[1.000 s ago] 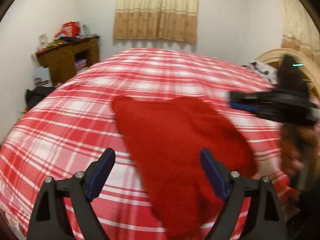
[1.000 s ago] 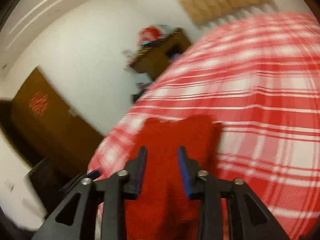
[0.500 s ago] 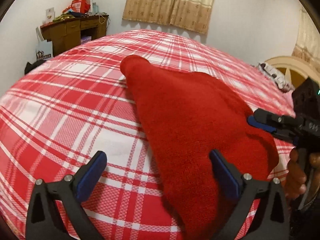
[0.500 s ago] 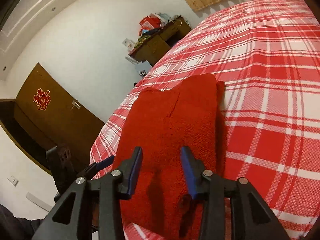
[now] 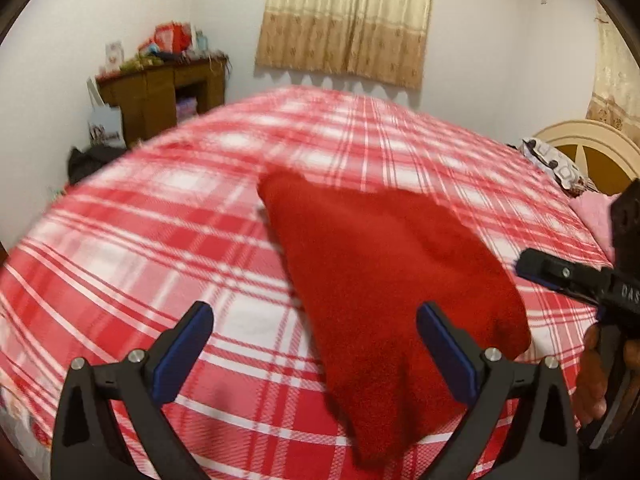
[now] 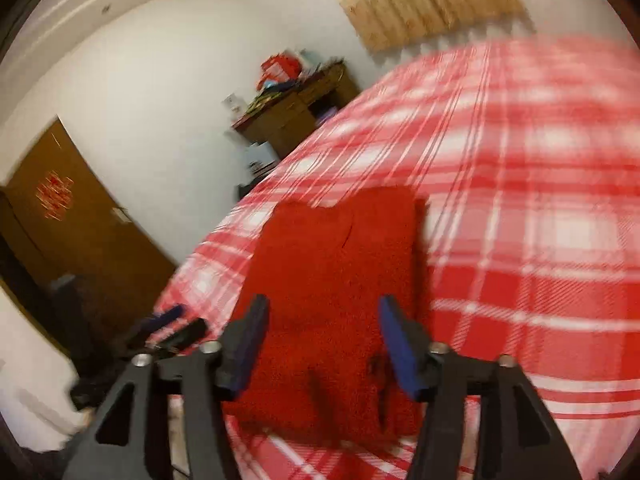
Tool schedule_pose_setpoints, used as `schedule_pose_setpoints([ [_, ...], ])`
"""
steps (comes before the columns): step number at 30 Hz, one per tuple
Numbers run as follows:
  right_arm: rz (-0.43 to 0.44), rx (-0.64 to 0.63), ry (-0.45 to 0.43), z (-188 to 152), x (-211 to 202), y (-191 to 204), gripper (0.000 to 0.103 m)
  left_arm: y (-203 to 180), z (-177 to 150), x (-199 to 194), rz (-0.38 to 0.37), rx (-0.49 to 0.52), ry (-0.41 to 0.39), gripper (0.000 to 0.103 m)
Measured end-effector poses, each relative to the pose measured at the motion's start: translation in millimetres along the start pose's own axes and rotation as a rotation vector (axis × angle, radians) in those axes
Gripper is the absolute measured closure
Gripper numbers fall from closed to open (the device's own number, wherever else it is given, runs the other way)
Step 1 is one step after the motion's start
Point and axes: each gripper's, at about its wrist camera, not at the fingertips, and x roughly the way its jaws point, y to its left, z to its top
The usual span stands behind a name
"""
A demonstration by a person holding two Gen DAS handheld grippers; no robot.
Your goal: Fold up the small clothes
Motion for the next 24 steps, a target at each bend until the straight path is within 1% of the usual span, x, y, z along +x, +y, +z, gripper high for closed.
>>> schedule_pose_setpoints([
  [2,-0.159,-0.083,-0.058,1.2,-11.8,16.7,0.039,-1.7,6.7,-12.5,0.030,0.011,-0.046,0.000],
  [3,-0.220,-0.117,-0.083,1.6,-16.8,23.3,0.039,-2.0,9.0,-15.0,0.037,0.014,-0.060,0.000],
  [4,-0.259,-0.146,-0.109,1.8,-23.7,29.9,0.039,-2.6,11.8,-19.4,0.046,0.018,-0.076,0.000],
  [7,-0.273,-0.191,-0.166,4.0,-43.1,42.6,0.039,-2.0,17.8,-29.4,0.037,0.023,-0.111,0.000],
  [10,-0.291,-0.238,-0.213,5.1,-58.1,57.3,0.033,-1.9,22.3,-35.9,0.030,0.023,-0.132,0.000],
  [12,-0.295,-0.262,-0.234,4.8,-63.9,66.1,0.032,-2.0,23.9,-38.6,0.026,0.021,-0.144,0.000],
  [16,-0.290,-0.268,-0.236,2.4,-71.0,73.6,0.032,-2.8,24.6,-42.1,0.025,0.023,-0.156,0.000],
  [24,-0.291,-0.253,-0.255,0.3,-79.5,70.7,0.032,-10.3,22.3,-41.8,0.026,0.045,-0.160,0.000],
])
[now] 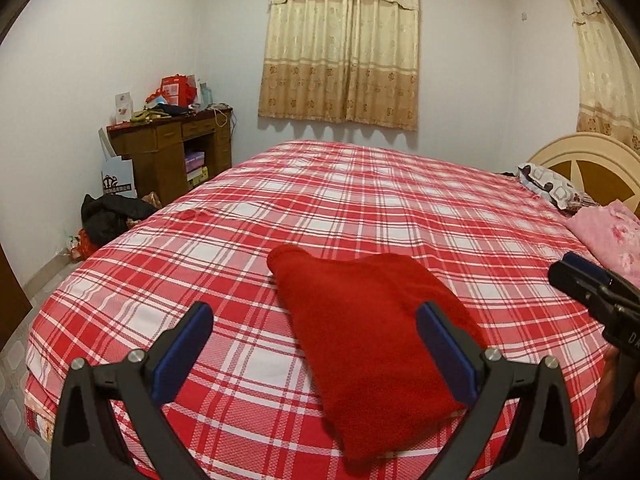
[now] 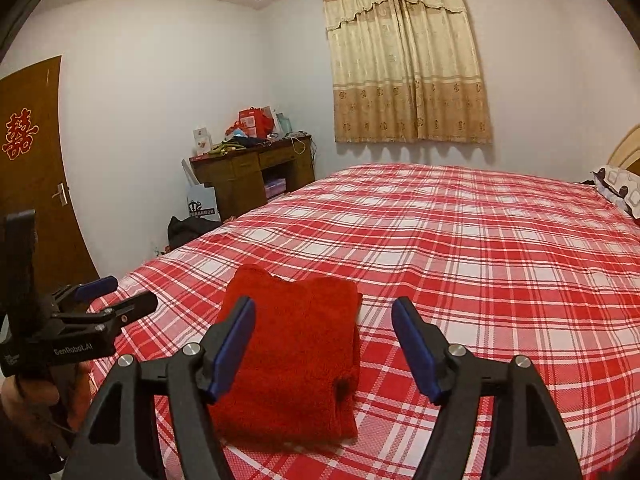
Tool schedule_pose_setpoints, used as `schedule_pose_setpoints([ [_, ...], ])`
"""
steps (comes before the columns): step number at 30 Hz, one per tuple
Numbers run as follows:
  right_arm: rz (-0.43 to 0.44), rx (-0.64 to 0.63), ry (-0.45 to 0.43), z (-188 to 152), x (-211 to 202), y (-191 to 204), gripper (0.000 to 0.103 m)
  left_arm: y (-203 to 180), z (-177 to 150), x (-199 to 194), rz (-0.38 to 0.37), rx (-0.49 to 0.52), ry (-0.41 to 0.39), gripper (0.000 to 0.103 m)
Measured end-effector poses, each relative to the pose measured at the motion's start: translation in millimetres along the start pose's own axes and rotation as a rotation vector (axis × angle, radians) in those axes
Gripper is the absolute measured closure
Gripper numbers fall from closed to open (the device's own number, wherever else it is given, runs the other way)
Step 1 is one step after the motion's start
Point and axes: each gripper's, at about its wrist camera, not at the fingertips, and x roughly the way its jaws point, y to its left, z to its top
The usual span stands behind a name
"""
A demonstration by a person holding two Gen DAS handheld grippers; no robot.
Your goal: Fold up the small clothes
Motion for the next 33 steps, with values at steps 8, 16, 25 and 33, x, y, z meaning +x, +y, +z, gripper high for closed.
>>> schedule_pose_setpoints([
  [8,0.014,-0.015,0.010,-3.2,0.4,7.7,0.032,-1.4,-2.3,0.7,0.003,0.002,0.004,0.000],
  [16,0.018,-0.025,0.003,-5.3,-2.3,11.8,0.032,-1.2,-3.2,-0.2,0.003,0.002,0.004,0.000],
  [25,0.018,-0.036,-0.036,-2.4,-12.9,13.7,0.032,-1.7,-4.8,1.5,-0.008,0.007,0.016,0.000],
  [33,0.024,-0.051,-0.037,-2.5,-13.7,19.4,0.032,-4.5,-7.8,3.1,0.012,0.025,0.030,0.000],
])
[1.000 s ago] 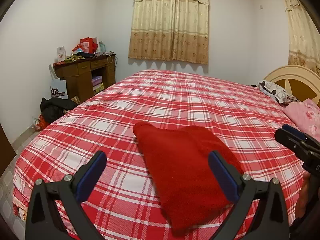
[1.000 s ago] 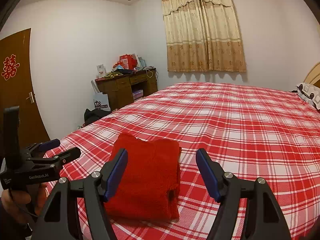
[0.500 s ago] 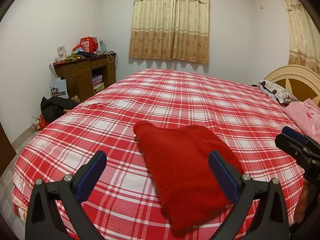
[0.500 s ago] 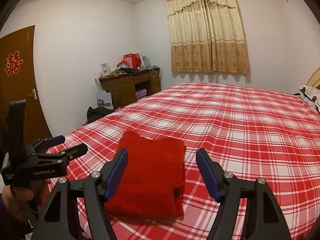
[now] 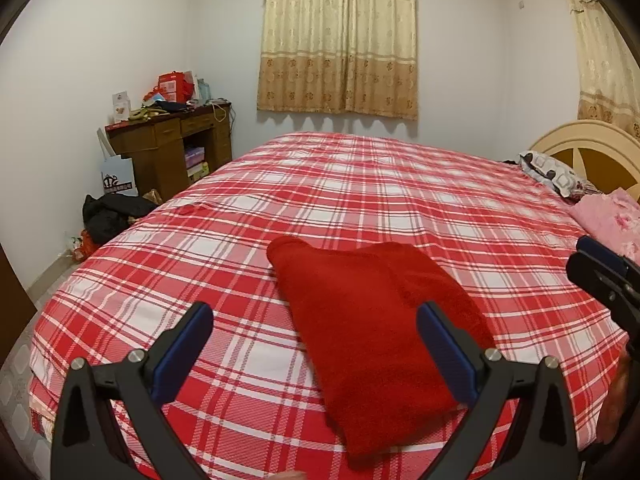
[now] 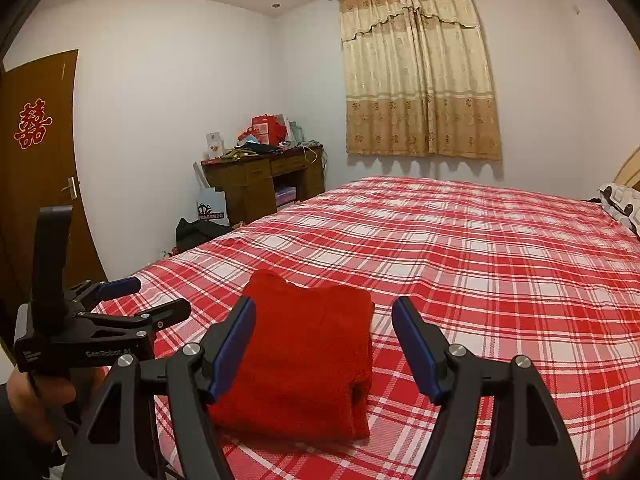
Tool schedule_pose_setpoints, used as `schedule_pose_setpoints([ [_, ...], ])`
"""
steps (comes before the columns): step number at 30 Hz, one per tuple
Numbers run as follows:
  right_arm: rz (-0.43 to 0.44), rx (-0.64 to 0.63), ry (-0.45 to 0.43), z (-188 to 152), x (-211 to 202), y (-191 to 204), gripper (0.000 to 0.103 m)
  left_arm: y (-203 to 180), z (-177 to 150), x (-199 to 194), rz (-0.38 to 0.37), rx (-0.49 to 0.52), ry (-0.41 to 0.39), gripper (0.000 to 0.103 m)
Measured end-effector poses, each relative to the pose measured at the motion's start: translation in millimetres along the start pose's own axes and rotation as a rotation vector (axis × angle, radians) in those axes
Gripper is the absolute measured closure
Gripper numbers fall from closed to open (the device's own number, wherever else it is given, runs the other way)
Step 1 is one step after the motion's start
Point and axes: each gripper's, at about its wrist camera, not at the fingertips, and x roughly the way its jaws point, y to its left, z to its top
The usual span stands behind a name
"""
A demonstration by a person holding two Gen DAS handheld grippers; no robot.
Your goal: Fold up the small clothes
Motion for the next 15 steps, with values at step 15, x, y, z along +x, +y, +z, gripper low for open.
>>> schedule_pose_setpoints([
  [15,0.012,-0.012,0.000,-1.3,-0.1,3.1,0.032,0.2,-0.5,-1.2,0.010,0.002,0.006,0.000],
])
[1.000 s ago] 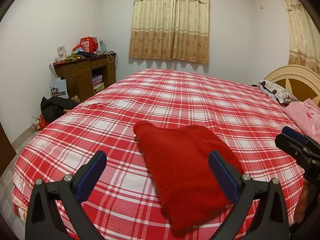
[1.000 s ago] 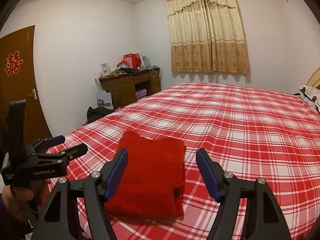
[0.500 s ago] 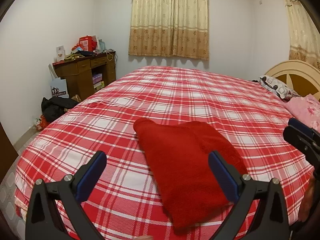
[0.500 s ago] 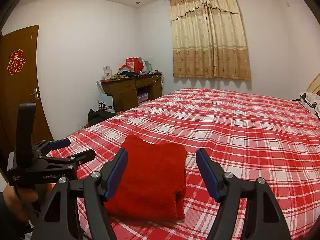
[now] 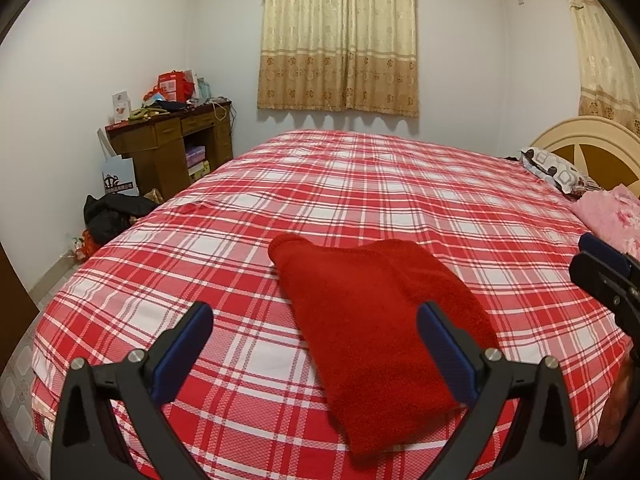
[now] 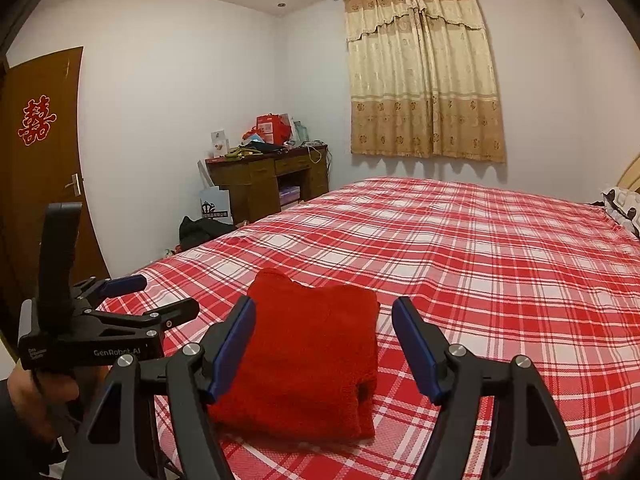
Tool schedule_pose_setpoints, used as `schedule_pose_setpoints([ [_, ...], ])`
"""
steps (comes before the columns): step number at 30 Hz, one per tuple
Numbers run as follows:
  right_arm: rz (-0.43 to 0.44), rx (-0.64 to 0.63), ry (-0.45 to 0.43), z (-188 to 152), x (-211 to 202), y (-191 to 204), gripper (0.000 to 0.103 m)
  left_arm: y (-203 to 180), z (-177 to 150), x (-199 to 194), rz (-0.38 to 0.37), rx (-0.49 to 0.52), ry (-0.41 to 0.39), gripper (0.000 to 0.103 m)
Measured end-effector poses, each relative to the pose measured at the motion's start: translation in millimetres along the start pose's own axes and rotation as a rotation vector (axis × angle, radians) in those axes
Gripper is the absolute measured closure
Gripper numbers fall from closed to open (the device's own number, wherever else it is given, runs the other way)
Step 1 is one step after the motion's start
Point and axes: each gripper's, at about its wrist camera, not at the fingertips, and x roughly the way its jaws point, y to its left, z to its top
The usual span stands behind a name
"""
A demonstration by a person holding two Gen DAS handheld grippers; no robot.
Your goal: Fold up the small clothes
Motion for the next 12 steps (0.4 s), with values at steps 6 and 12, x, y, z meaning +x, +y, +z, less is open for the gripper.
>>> schedule_pose_setpoints([
  [6,0.002,-0.003,0.003,-0.8,1.4,1.3,0.032,0.5,0.2,1.7,0.006,0.006,0.002,0.000],
  [12,0.005,-0.006,0.020,-2.9,3.7,1.3,0.032,-1.0,-0.6,2.7,0.008,0.006,-0.004,0.000],
])
